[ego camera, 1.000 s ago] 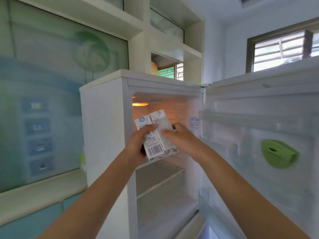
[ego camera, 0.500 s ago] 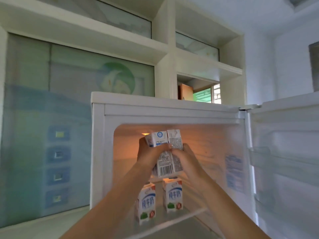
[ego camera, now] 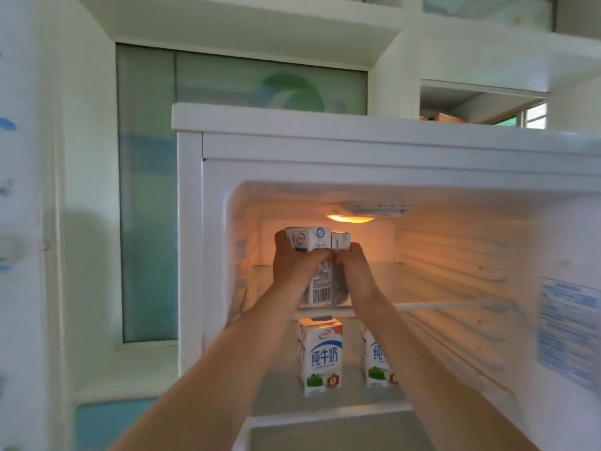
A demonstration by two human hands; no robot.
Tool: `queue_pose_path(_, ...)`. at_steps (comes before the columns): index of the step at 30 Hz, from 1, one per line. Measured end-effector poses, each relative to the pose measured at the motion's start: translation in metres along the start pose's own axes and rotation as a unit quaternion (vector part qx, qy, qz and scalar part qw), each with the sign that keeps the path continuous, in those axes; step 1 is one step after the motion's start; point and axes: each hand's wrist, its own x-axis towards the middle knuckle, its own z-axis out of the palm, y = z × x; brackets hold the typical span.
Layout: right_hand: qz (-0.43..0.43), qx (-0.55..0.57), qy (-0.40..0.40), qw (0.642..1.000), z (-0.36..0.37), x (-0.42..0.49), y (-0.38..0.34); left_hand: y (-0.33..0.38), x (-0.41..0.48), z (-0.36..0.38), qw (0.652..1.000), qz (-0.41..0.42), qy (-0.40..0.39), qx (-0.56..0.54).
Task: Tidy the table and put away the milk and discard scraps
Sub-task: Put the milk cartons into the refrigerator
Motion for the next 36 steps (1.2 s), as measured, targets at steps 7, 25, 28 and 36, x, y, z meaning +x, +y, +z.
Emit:
queue_pose_path(7, -0.005, -0.038, 0.001, 0.999, 0.001, 0.007, 0.012, -0.012, -0.002, -0.009, 0.999, 0.029, -0.022, 0.037)
queue_pose_path(25, -0.068, -0.237, 0.159, 0.956, -0.050, -0.188, -0.067, 0.018, -0.137, -0.033, 0.977, 0.075, -0.041, 0.193)
queue_pose_path(28, -0.075, -0.274, 0.179, 0.942, -0.052, -0.241, -0.081, 0.029, -0.177, -0.038, 0.981, 0.070, -0.068, 0.165)
queue_pose_path(36, -0.108, -0.379, 0.238, 0.888, -0.093, -0.341, -0.143, 0.083, -0.278, -0.003, 0.975, 0.100, -0.141, 0.141)
